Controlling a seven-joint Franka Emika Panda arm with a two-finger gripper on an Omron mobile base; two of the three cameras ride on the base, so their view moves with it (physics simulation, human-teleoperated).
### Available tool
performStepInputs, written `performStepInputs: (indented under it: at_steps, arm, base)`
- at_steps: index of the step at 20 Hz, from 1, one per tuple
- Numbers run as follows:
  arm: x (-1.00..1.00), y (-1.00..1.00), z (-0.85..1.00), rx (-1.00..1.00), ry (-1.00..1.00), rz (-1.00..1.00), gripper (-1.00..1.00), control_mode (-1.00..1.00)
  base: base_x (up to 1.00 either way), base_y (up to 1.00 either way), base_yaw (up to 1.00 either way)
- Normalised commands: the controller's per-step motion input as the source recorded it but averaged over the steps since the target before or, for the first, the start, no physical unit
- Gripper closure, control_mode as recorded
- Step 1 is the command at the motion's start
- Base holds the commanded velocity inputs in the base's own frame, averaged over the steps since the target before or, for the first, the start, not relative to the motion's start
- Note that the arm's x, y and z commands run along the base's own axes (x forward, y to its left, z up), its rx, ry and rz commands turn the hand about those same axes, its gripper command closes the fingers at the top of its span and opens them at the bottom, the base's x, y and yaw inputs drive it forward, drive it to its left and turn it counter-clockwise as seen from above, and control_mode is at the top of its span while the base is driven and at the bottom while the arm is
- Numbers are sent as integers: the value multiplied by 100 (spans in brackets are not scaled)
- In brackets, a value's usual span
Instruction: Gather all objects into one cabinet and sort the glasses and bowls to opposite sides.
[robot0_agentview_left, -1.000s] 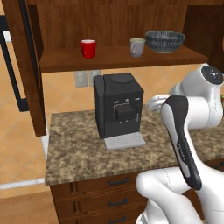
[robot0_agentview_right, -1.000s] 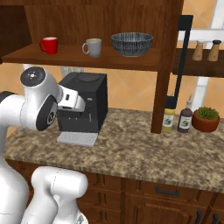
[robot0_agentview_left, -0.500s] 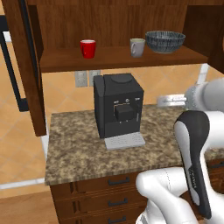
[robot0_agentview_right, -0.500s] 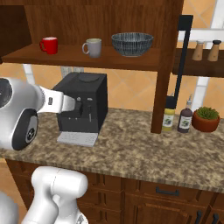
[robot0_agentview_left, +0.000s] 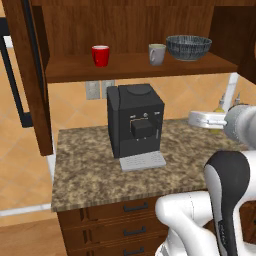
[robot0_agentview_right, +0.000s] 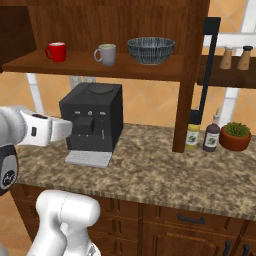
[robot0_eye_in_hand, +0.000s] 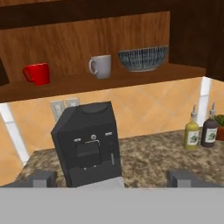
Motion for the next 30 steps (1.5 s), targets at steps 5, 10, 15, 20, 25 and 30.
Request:
performStepInputs:
  at_steps: [5,10,15,20,25,30]
  arm:
    - [-26,0,12,3,-6,-2,-100,-100]
    - [0,0,0,0,0,0,-100,100]
    - [0,0,0,0,0,0,-100,100]
    - [0,0,0,0,0,0,-100,100]
    - [0,0,0,0,0,0,-100,100]
    - [0,0,0,0,0,0,-100,100]
  base:
    - [0,0,0]
    - [0,0,0]
    - [-77,0,11]
    - [-87,-11,3]
    - [-76,-61,2]
    - [-73,-85,0]
